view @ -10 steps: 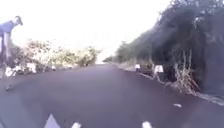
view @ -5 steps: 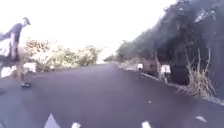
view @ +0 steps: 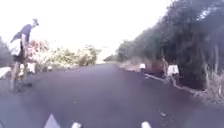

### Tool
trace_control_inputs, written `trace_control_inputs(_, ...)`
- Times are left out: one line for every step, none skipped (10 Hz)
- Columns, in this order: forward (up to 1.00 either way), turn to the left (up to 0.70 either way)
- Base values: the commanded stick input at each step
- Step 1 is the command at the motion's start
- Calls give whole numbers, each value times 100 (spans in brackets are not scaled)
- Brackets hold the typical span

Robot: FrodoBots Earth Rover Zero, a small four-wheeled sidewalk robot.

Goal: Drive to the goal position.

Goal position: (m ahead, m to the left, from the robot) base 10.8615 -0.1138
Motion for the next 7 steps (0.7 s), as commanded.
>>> trace_control_inputs(85, -34)
trace_control_inputs(85, -34)
trace_control_inputs(85, -34)
trace_control_inputs(85, -4)
trace_control_inputs(85, -17)
trace_control_inputs(85, -29)
trace_control_inputs(85, -33)
